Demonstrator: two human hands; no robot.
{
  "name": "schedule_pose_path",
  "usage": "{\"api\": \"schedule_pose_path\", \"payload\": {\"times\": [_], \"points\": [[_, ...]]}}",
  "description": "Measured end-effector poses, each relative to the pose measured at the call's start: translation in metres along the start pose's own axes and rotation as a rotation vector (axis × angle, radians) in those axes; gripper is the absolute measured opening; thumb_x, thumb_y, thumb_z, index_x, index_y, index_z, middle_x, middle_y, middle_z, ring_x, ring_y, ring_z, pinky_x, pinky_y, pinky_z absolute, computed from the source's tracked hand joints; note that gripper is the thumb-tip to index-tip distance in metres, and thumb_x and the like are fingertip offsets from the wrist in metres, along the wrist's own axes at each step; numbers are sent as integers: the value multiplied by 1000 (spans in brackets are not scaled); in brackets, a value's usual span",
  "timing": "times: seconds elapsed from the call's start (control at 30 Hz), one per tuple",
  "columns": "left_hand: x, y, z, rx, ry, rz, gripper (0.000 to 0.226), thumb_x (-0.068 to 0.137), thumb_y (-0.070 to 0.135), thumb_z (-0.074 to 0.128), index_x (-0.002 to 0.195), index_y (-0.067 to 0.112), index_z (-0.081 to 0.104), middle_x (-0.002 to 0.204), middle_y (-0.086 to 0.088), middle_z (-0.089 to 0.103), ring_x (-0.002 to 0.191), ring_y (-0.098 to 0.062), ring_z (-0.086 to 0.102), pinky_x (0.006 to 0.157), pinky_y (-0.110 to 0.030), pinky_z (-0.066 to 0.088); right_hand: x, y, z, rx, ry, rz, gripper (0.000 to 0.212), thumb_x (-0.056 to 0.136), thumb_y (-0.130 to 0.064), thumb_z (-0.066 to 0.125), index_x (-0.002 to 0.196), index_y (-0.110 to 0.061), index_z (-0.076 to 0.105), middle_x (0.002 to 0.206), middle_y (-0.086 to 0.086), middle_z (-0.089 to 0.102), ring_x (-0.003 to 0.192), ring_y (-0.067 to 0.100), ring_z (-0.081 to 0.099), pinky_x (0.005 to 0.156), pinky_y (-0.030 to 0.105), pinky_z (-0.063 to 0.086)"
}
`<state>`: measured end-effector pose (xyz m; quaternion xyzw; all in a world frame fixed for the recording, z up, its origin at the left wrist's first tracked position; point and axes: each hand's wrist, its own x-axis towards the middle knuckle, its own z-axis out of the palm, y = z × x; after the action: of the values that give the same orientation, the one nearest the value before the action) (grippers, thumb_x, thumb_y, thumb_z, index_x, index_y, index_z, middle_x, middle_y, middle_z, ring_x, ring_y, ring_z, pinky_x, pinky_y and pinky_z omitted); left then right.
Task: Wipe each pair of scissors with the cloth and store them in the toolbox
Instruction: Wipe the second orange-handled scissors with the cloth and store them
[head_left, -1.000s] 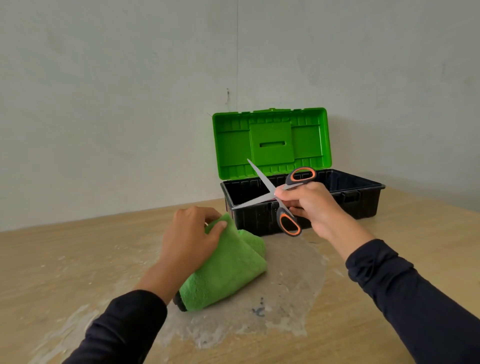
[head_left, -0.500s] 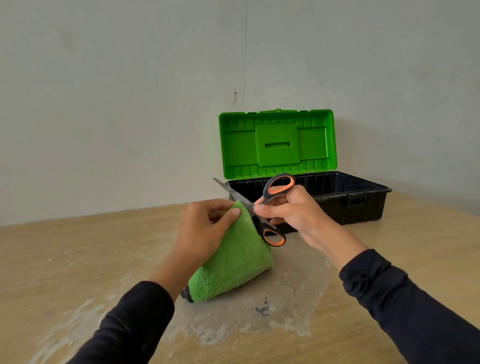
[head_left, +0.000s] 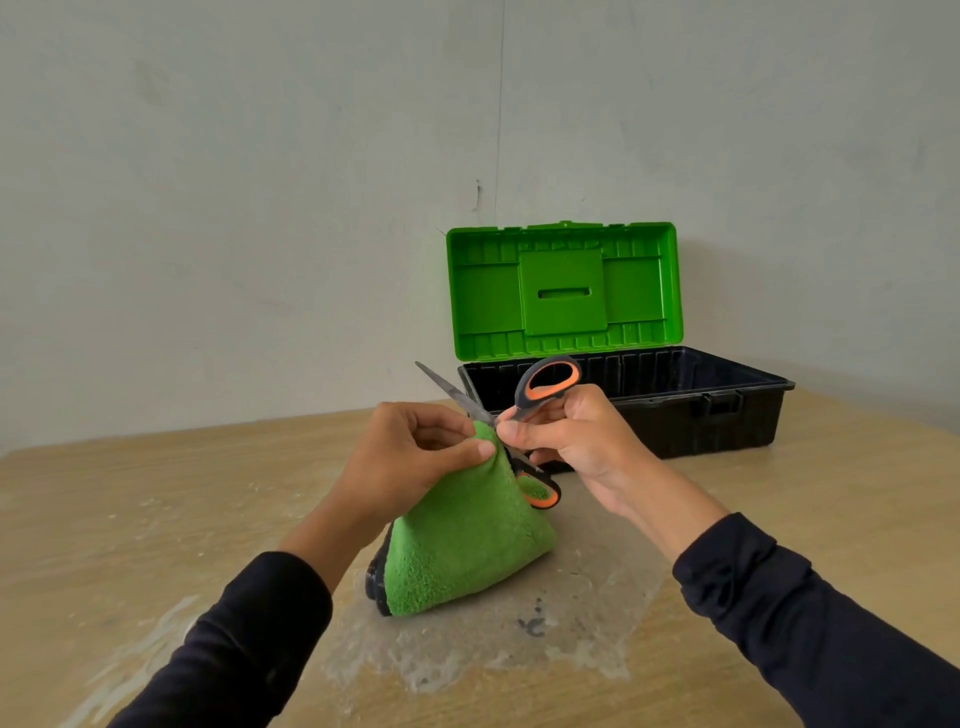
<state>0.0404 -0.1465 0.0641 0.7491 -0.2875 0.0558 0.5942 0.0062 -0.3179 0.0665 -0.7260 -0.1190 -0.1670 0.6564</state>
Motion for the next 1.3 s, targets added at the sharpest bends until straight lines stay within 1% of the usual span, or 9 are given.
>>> {"api": "schedule_pose_path", "payload": {"times": [0.13, 0.3, 0.5, 0.63, 0.73, 0.93, 1.1, 1.2, 1.3], "points": [[3, -4, 6, 142, -39, 131, 4, 79, 12, 69, 78, 12, 65, 72, -4, 64, 68, -13, 58, 68, -29, 47, 1, -1, -1, 40, 31, 24, 9, 76, 1, 70, 74, -7, 69, 57, -8, 67, 55, 0, 61, 47, 13, 45], [4, -4, 1, 232, -17, 178, 3, 82, 15, 66, 85, 15, 68, 82, -8, 71, 79, -24, 67, 78, -43, 54, 2, -5, -9, 58, 46, 81, 10, 77, 1, 69, 72, -8, 69, 60, -3, 67, 52, 4, 58, 46, 14, 46], [2, 2, -2, 138, 21, 123, 5, 80, 18, 68, 84, 16, 71, 81, -5, 72, 75, -10, 66, 74, -28, 53, 3, -10, -17, 32, 70, 66, 10, 77, 0, 69, 73, -9, 70, 63, -2, 68, 52, 4, 59, 46, 15, 45], [1, 6, 3, 71, -39, 102, 15, 74, 14, 73, 88, 8, 72, 84, -8, 74, 76, -13, 68, 75, -29, 55, 2, -6, -5, 38, 40, 66, 9, 77, 0, 69, 74, -9, 69, 60, -7, 68, 53, 0, 61, 46, 14, 45], [1, 7, -1, 4, -43, 58, 23, 71, 10, 75, 92, 2, 72, 88, -14, 73, 80, -21, 69, 79, -37, 56, 2, -5, -3, 69, 47, 71, 10, 76, 0, 70, 74, -9, 69, 62, -7, 69, 56, -1, 62, 47, 14, 45], [0, 11, -10, -9, -195, 12, 23, 81, 2, 64, 103, 5, 70, 97, -9, 73, 91, -18, 68, 84, -26, 55, 2, -4, -5, 74, 61, 88, 10, 76, -1, 70, 73, -10, 69, 63, -7, 70, 57, 0, 63, 47, 14, 46], [2, 10, -5, 2, -6, 1, 16, 68, 3, 75, 84, 9, 74, 81, -5, 74, 74, -16, 68, 74, -31, 57, 1, -3, 1, 55, 42, 46, 10, 76, 0, 70, 74, -9, 69, 60, -8, 68, 56, -1, 62, 48, 14, 47], [4, 11, -2, 5, 87, -2, 18, 57, 7, 82, 69, 15, 71, 64, 1, 71, 59, -7, 64, 60, -19, 55, 1, -1, 3, 53, 38, 6, 9, 75, 0, 71, 75, -8, 69, 61, -7, 68, 59, 0, 63, 48, 15, 47], [6, 11, -2, 39, 101, 15, 21, 54, 9, 84, 65, 14, 66, 61, 0, 66, 53, -2, 59, 53, -13, 48, 0, 0, 6, 52, 27, -37, 9, 74, 2, 71, 76, -7, 69, 63, -7, 69, 59, 0, 64, 48, 15, 47]]}}
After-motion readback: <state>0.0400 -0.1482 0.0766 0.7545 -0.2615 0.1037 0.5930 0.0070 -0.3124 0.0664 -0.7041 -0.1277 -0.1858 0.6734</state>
